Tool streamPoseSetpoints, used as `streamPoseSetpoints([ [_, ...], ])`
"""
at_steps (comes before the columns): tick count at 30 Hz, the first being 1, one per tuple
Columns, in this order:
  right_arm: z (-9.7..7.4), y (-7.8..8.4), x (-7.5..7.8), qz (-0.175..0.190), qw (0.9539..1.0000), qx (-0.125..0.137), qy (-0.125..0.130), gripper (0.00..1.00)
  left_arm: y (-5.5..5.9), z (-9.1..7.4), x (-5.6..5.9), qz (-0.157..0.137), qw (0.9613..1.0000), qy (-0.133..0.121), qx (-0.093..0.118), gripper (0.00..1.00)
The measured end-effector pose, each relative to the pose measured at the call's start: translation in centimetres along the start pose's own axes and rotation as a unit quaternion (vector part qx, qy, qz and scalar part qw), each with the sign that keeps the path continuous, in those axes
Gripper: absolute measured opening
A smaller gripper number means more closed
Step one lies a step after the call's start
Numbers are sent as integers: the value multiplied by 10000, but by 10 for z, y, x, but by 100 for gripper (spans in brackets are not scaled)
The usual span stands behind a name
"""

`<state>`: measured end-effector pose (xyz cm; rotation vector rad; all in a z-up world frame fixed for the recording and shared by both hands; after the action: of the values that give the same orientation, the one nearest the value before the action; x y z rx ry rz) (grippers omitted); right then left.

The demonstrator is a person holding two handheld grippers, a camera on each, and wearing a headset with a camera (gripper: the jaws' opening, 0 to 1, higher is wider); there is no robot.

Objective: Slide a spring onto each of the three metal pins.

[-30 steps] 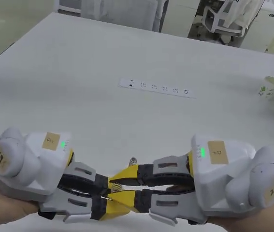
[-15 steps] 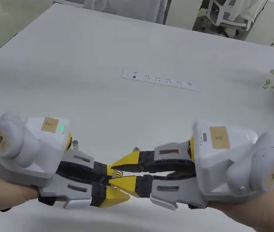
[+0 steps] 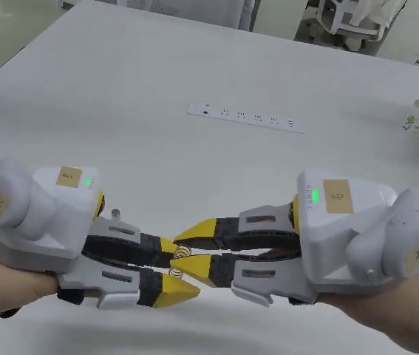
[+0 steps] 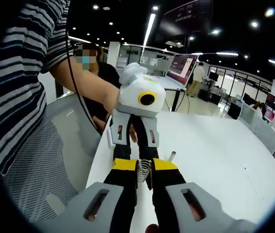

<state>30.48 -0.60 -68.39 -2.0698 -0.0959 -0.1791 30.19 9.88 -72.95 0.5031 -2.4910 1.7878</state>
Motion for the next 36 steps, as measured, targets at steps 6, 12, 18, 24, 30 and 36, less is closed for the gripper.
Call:
streamPoseSetpoints([
  [6, -1, 0, 2, -30, 10000, -15, 45, 7, 4, -6, -3, -138, 9998, -135, -14, 16],
  [12, -1, 0, 3, -64, 10000, -45, 54, 7, 7, -11, -5, -235, 9994, -262, -16, 22],
  [18, 0, 0, 3, -108, 9999, -92, 42, 7, 7, -16, -6, -351, 9987, -378, 30, 29],
  [24, 0, 1, 3, -118, 9999, -114, 52, 7, 11, -19, -6, -417, 9980, -472, 26, 37],
  [30, -1, 2, 6, -95, 9998, -128, 127, 7, 11, -27, -7, -448, 9972, -599, 70, 45],
  [36, 0, 3, 8, -98, 9996, -168, 180, 7, 15, -38, -9, -423, 9966, -710, 11, 52],
])
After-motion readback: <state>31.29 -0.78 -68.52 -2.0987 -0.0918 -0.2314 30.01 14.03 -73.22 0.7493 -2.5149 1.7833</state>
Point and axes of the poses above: the centre of the closed fingertips' face, and the gripper's own axes: z roughly forward along the fingers, x roughly to its right, y roughly out of its underside, the point moved 8 cm from there along -z, roughly backward along the fingers, and after that the axes turned 2 degrees about -x, right-handed, at the moved point
